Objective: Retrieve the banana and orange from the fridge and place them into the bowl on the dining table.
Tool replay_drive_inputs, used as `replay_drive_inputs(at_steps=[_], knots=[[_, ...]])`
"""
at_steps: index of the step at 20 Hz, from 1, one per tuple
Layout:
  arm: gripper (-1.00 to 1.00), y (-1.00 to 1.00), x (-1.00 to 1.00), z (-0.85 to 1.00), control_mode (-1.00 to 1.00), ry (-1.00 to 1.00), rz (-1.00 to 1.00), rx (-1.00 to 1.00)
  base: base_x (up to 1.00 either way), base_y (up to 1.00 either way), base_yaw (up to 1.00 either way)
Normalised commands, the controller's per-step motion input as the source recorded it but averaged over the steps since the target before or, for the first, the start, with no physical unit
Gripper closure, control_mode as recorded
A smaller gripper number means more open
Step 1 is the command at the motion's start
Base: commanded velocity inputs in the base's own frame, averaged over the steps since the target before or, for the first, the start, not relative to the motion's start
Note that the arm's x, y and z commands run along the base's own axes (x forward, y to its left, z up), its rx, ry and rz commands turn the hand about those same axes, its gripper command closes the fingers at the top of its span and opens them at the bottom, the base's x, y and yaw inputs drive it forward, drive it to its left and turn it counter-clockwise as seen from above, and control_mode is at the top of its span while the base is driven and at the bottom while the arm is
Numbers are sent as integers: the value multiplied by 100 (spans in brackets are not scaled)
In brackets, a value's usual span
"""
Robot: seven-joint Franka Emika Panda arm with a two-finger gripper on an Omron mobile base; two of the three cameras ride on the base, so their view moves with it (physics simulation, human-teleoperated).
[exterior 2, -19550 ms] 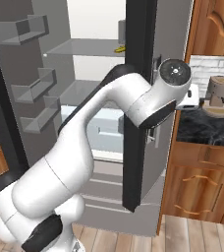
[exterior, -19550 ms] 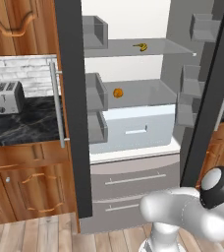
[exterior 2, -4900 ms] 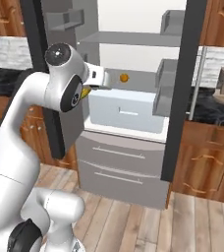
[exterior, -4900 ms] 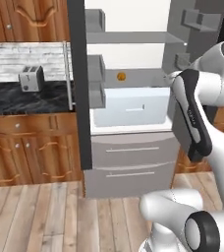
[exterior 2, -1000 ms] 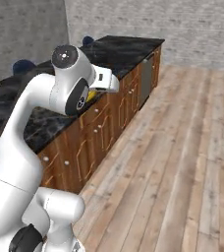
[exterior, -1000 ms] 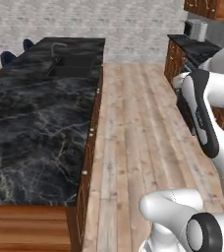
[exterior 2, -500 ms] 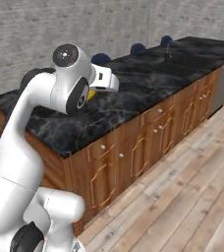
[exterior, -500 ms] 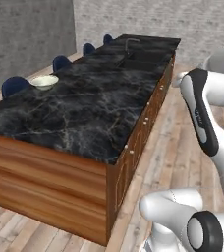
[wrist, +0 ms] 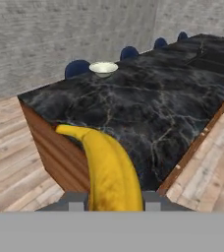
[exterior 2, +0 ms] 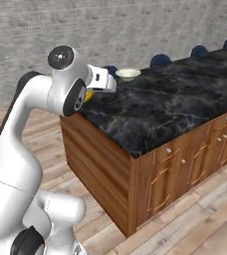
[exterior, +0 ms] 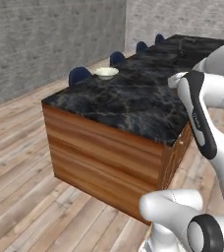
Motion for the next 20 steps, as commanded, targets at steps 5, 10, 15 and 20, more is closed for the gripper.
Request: replay_drive_inputs(at_steps=[5, 10, 15, 20], knots=[[100, 0, 0, 0, 100, 0, 0, 0, 100, 100, 17], [100, 0, 0, 0, 100, 0, 0, 0, 100, 100, -16], [100, 0, 0, 0, 100, 0, 0, 0, 97, 76, -75], [100, 0, 0, 0, 100, 0, 0, 0, 79, 56, -88]])
